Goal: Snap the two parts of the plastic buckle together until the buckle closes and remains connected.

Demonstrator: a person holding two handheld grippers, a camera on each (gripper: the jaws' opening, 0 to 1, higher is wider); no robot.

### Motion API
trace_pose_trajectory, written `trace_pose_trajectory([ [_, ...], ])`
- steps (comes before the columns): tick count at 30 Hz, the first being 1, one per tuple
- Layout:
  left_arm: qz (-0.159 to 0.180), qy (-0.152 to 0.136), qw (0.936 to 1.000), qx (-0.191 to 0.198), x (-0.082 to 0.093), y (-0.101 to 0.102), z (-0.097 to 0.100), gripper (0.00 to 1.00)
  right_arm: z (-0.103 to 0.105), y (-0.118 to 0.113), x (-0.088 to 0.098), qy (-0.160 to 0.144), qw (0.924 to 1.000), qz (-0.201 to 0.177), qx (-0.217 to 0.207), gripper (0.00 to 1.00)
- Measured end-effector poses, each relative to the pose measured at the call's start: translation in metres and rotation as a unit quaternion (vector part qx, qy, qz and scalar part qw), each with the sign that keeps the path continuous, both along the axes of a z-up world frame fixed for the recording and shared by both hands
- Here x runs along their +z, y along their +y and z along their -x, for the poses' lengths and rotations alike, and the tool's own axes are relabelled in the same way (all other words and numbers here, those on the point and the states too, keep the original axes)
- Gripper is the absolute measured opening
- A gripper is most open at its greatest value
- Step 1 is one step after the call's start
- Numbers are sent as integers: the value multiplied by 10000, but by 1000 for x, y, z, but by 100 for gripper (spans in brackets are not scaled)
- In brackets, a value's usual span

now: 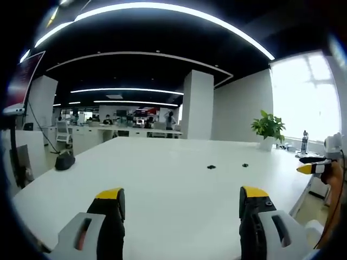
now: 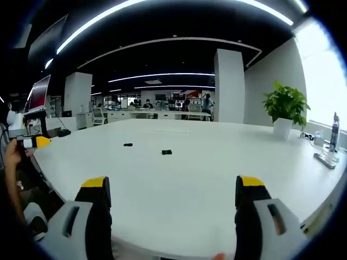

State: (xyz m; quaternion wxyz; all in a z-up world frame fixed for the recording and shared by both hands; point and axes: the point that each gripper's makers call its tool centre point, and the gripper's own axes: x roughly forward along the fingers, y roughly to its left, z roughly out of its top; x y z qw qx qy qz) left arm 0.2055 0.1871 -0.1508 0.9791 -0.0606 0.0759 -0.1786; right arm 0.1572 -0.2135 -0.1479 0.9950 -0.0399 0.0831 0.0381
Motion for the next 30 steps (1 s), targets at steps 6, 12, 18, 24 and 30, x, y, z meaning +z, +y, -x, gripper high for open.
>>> trace_pose_trajectory([
  [6,-17,34,10000,-20,-3,-1,-2,88,-11,-6,-4,56,9999,32,-78,96],
  [12,-64,72,10000,-15,-6,-1,-5,88,-29,-12,-7,97,9999,23,-109,97],
  [18,-86,79,9999,-72,-8,-4,-6,88,-46,-6,-4,46,9996,132,227,98],
  [24,-91,82,9998,-139,-9,-6,-4,88,-62,-1,-3,109,9978,200,619,99],
  [30,-62,78,9999,-114,-10,-4,-4,88,-76,1,2,50,9951,215,964,99],
])
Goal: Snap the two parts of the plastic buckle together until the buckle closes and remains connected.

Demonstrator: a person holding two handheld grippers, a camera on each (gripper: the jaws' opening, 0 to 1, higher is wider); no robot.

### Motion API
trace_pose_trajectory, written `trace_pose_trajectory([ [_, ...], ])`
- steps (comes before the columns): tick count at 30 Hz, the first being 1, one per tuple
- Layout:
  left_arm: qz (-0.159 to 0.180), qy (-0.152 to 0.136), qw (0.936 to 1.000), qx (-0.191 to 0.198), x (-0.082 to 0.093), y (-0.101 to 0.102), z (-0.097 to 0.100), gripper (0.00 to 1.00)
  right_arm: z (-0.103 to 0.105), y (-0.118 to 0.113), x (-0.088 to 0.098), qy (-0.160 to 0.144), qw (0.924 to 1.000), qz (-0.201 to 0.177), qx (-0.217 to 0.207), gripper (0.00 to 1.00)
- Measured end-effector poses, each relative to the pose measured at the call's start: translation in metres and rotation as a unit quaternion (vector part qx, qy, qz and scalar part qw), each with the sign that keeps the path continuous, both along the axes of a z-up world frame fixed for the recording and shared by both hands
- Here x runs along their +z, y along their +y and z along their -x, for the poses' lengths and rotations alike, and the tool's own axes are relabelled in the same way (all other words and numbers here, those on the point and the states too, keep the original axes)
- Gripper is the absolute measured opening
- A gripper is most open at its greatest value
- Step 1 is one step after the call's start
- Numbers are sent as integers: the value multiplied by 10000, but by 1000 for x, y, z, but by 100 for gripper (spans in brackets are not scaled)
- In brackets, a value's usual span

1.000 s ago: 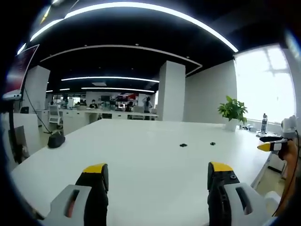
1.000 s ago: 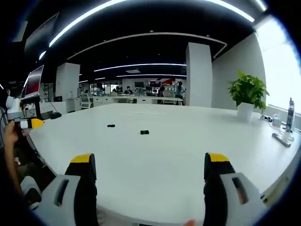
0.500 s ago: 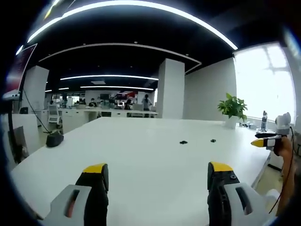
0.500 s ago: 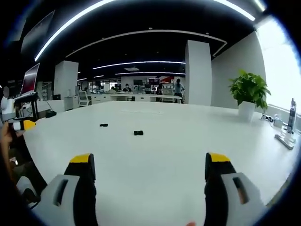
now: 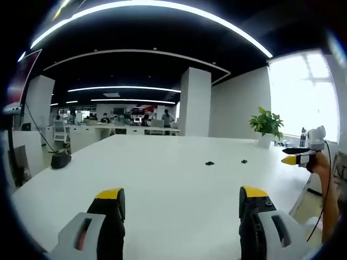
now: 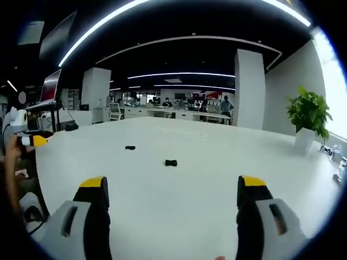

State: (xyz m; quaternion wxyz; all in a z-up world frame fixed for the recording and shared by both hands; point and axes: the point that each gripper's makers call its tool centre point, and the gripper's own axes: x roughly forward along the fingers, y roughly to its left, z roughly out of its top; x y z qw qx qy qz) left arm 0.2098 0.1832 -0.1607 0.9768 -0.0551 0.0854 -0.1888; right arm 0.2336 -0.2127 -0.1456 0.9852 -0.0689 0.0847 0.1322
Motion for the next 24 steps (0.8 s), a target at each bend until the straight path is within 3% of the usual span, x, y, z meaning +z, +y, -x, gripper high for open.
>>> trace_pose_trajectory([
  [6,-15,19,10000,-56,-3,-4,0,88,-19,0,6,23,9982,108,597,100],
  [10,-15,9,10000,-61,-2,-4,0,88,-26,-1,13,-132,9960,53,881,100],
  [24,-35,24,10000,-86,-4,-6,0,88,-52,-13,7,-183,9909,254,1312,100],
])
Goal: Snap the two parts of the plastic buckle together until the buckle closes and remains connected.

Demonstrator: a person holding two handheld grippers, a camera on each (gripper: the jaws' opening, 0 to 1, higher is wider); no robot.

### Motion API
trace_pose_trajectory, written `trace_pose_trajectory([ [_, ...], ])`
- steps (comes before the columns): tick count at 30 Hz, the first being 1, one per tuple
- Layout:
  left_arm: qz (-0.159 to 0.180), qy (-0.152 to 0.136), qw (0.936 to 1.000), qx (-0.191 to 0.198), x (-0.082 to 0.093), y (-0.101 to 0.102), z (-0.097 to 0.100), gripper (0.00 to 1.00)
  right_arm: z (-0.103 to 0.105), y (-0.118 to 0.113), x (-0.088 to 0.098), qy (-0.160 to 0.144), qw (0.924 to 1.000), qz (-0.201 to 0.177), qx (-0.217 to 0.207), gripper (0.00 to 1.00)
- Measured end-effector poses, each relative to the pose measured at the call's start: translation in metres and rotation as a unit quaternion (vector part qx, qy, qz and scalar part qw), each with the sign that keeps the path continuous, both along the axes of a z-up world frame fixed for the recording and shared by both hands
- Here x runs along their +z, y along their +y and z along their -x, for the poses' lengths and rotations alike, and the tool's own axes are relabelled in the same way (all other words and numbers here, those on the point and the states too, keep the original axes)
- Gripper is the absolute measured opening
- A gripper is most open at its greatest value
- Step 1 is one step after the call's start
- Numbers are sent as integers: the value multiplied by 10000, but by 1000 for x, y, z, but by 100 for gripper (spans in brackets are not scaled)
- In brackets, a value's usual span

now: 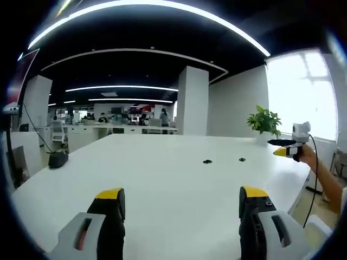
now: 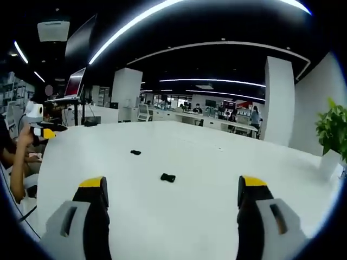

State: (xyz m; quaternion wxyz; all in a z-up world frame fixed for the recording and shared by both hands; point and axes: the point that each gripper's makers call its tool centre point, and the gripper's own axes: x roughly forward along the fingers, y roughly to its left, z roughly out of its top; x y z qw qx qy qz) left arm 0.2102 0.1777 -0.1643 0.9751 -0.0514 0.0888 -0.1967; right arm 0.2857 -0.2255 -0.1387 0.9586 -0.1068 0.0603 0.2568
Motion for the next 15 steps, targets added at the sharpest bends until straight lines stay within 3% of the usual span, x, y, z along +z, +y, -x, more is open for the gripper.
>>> trace_pose_trajectory([
  [7,-23,28,10000,6,-2,0,-1,88,-11,0,2,-60,9995,-3,297,100],
  [15,-46,68,9999,-69,-5,-5,-4,88,-27,8,4,-81,9973,-287,668,100],
])
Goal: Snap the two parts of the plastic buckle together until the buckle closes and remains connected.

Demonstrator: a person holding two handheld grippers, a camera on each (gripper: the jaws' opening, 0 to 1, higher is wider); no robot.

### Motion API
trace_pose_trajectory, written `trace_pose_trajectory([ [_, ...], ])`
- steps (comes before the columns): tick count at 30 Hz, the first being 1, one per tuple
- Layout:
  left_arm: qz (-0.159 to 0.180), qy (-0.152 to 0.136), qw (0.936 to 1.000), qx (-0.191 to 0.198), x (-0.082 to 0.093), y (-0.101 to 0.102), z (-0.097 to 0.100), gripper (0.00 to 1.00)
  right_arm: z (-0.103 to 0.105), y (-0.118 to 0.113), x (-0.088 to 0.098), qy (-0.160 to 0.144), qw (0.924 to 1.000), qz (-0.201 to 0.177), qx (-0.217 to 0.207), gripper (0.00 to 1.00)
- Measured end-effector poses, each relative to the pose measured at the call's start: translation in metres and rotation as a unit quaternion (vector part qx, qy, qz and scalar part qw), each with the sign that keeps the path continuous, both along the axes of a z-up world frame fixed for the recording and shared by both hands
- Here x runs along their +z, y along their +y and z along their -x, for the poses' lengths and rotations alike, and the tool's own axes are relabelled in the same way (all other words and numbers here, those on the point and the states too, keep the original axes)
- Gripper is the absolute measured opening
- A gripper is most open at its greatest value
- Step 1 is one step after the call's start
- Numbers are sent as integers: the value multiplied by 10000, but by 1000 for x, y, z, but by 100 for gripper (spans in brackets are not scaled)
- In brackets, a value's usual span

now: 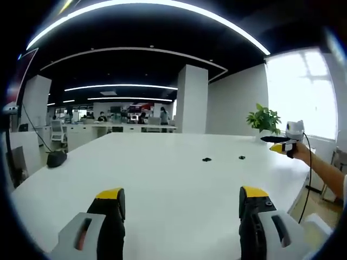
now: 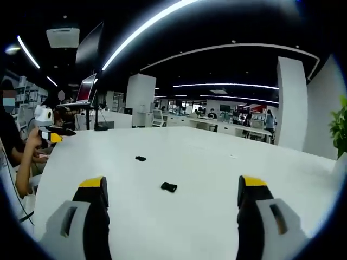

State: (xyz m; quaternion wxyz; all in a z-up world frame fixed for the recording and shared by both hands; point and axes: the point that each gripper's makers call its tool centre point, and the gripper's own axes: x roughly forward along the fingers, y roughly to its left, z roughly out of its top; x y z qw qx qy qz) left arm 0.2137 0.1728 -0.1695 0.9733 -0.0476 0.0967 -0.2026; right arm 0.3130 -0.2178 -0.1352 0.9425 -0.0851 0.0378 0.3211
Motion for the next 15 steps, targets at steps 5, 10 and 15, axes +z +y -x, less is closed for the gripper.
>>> trace_pose_trajectory([
  [5,63,15,9999,-119,-2,-4,-4,88,-9,5,1,14,9997,-210,159,100],
  [10,35,57,9999,-160,-3,-7,-6,88,-11,12,6,-75,9991,-285,290,98],
  [15,52,42,9998,-182,-1,-9,-8,88,-12,23,7,-81,9983,-262,506,98],
])
